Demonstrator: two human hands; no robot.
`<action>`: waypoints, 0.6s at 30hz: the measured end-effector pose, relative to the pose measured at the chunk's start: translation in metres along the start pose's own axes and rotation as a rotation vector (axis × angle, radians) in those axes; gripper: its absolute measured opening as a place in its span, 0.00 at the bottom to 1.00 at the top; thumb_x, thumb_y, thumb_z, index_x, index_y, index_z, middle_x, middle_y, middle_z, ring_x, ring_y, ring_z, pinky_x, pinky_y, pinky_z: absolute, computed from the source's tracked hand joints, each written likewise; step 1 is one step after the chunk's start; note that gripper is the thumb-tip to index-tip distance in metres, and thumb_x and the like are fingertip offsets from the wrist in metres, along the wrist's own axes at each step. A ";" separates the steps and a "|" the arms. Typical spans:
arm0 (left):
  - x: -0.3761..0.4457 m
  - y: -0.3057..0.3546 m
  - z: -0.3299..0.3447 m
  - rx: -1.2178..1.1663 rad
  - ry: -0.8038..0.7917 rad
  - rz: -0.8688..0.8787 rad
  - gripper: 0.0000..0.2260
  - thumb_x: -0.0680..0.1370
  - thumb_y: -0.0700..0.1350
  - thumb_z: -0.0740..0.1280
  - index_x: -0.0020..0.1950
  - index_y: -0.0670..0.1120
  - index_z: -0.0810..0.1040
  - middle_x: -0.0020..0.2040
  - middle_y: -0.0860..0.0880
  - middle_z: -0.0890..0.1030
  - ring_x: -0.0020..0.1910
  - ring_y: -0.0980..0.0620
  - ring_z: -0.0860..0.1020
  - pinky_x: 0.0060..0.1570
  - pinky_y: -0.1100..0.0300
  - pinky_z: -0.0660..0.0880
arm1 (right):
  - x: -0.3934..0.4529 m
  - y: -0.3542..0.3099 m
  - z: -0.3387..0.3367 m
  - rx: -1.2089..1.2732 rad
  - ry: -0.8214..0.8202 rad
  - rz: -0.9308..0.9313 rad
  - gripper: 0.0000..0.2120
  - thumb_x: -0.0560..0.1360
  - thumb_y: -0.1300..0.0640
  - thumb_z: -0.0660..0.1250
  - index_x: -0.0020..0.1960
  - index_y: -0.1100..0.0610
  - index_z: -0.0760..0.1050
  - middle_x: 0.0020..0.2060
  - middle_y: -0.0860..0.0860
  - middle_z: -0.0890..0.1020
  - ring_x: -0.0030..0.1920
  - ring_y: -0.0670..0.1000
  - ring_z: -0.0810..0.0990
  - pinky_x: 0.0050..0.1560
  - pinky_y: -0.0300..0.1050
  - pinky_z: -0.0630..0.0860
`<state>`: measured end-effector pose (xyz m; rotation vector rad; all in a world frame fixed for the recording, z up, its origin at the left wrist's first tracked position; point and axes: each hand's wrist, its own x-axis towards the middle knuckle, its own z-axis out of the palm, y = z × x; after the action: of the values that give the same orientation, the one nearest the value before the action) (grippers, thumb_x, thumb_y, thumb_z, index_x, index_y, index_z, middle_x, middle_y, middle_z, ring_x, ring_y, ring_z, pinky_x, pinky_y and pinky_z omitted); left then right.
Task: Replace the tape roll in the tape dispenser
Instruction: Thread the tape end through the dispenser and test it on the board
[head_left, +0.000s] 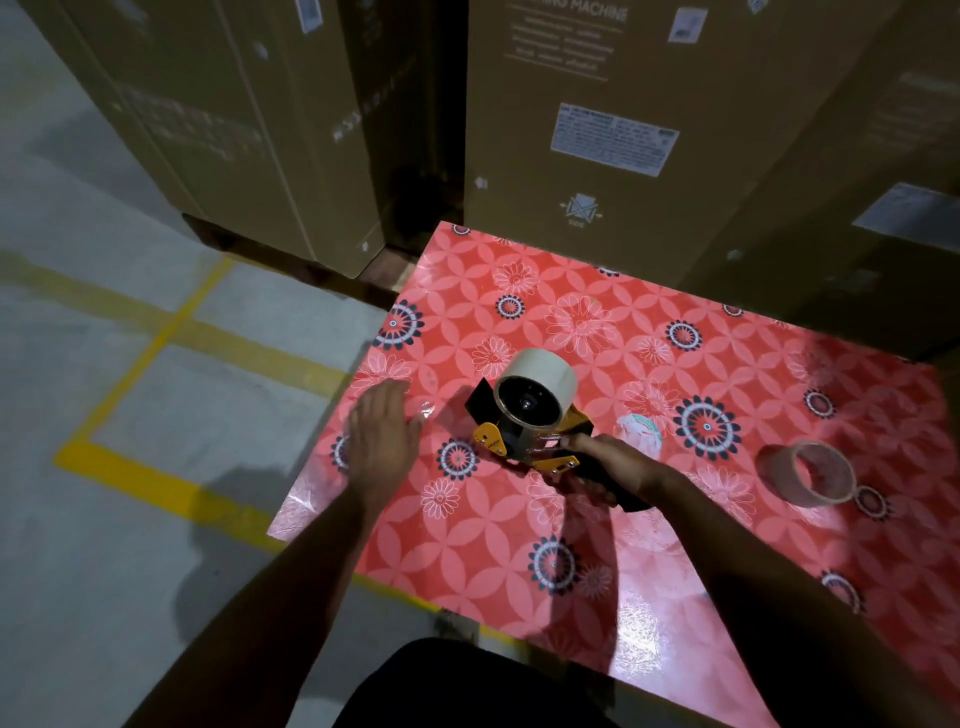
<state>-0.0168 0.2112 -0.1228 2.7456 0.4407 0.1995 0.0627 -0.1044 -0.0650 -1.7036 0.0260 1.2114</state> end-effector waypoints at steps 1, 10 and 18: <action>-0.005 -0.001 0.003 0.020 -0.056 0.107 0.23 0.81 0.52 0.63 0.74 0.45 0.68 0.75 0.42 0.70 0.75 0.43 0.66 0.74 0.43 0.62 | 0.003 0.004 0.000 0.000 -0.007 0.011 0.34 0.74 0.35 0.68 0.53 0.69 0.80 0.39 0.65 0.77 0.34 0.60 0.66 0.35 0.46 0.63; -0.019 -0.020 0.023 0.228 -0.420 0.359 0.31 0.84 0.62 0.41 0.81 0.48 0.39 0.82 0.47 0.42 0.81 0.48 0.40 0.80 0.46 0.46 | -0.002 0.005 0.003 -0.009 -0.026 0.010 0.34 0.72 0.33 0.69 0.55 0.65 0.82 0.45 0.66 0.77 0.36 0.58 0.67 0.34 0.47 0.60; -0.021 -0.008 0.018 0.261 -0.400 0.416 0.35 0.82 0.65 0.39 0.82 0.43 0.44 0.82 0.43 0.45 0.81 0.45 0.43 0.79 0.44 0.48 | -0.033 0.013 -0.023 -0.033 0.034 -0.024 0.24 0.79 0.41 0.63 0.32 0.55 0.79 0.25 0.53 0.68 0.24 0.50 0.63 0.27 0.43 0.59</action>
<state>-0.0358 0.2058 -0.1440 2.9971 -0.2298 -0.3258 0.0556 -0.1430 -0.0504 -1.7484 0.0059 1.1716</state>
